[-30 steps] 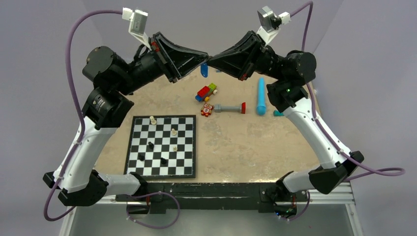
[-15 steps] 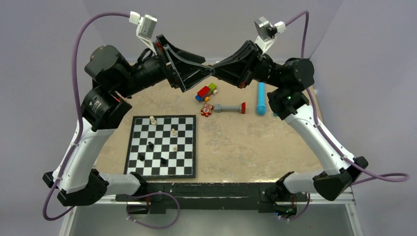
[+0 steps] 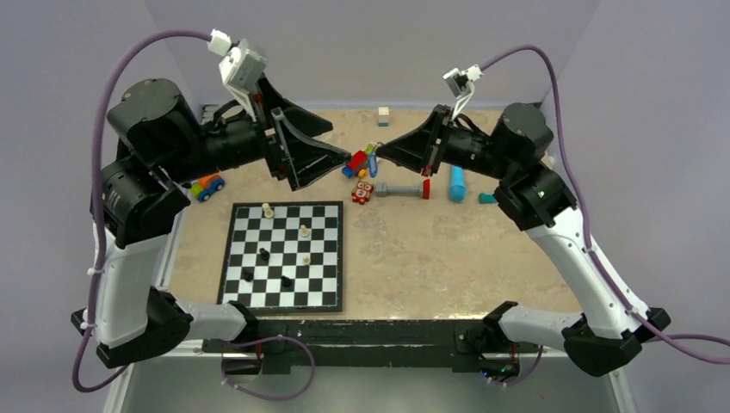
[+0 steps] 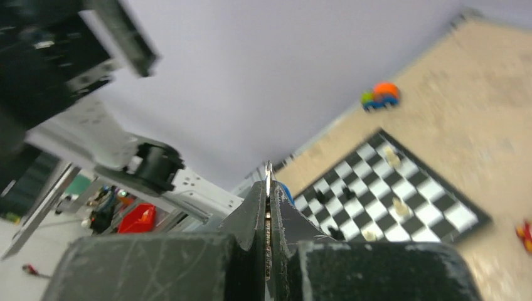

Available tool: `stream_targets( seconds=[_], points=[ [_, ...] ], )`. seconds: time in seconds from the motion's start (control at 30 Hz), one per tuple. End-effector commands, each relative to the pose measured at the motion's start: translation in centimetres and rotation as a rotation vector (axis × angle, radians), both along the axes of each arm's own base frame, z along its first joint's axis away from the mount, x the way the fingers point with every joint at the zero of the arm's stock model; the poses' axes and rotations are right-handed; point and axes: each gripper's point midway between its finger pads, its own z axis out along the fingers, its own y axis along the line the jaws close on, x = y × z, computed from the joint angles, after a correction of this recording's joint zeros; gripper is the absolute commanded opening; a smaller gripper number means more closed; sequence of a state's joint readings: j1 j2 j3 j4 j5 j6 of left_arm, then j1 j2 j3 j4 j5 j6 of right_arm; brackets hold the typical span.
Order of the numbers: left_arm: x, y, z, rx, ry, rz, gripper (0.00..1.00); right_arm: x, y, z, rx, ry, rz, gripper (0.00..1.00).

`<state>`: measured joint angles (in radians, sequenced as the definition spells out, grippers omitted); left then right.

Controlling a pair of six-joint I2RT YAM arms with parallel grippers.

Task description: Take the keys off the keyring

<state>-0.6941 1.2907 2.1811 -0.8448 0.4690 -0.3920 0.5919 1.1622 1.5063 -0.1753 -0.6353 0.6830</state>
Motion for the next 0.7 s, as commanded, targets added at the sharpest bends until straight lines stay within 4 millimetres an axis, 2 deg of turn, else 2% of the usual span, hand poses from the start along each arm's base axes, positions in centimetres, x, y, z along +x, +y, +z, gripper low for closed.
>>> stream_targets(
  seconds=[0.0, 0.1, 0.17, 0.23, 0.33, 0.4, 0.5, 0.67],
  points=[
    [0.7, -0.5, -4.4, 0.163, 0.079, -0.023, 0.84, 3.3, -1.9, -8.4, -0.267, 0.308, -0.193, 0.0],
    [0.8, -1.1, -5.5, 0.178, 0.103, -0.052, 0.84, 3.0, -1.8, -9.8, -0.3, 0.369, -0.162, 0.0],
    [0.5, -1.6, -5.9, 0.179, 0.115, -0.092, 0.83, 2.3, -1.4, -9.7, -0.283, 0.349, -0.106, 0.0],
    [0.1, -2.0, -6.2, 0.18, 0.122, -0.135, 0.81, 1.0, -0.9, -9.0, -0.247, 0.304, -0.018, 0.0],
    [-1.0, -2.4, -5.8, 0.165, 0.11, -0.203, 0.78, -2.6, 0.0, -7.1, -0.143, 0.208, 0.213, 0.0],
    [-1.7, -2.5, -5.3, 0.148, 0.097, -0.251, 0.75, -4.3, 0.0, -6.1, -0.087, 0.168, 0.304, 0.0],
    [-2.2, -2.5, -5.4, 0.149, 0.102, -0.288, 0.7, -5.6, -0.3, -5.4, -0.062, 0.106, 0.36, 0.0],
    [-1.8, -2.4, -6.4, 0.164, 0.12, -0.264, 0.64, -6.6, -0.7, -4.0, -0.045, 0.034, 0.394, 0.0]
  ],
)
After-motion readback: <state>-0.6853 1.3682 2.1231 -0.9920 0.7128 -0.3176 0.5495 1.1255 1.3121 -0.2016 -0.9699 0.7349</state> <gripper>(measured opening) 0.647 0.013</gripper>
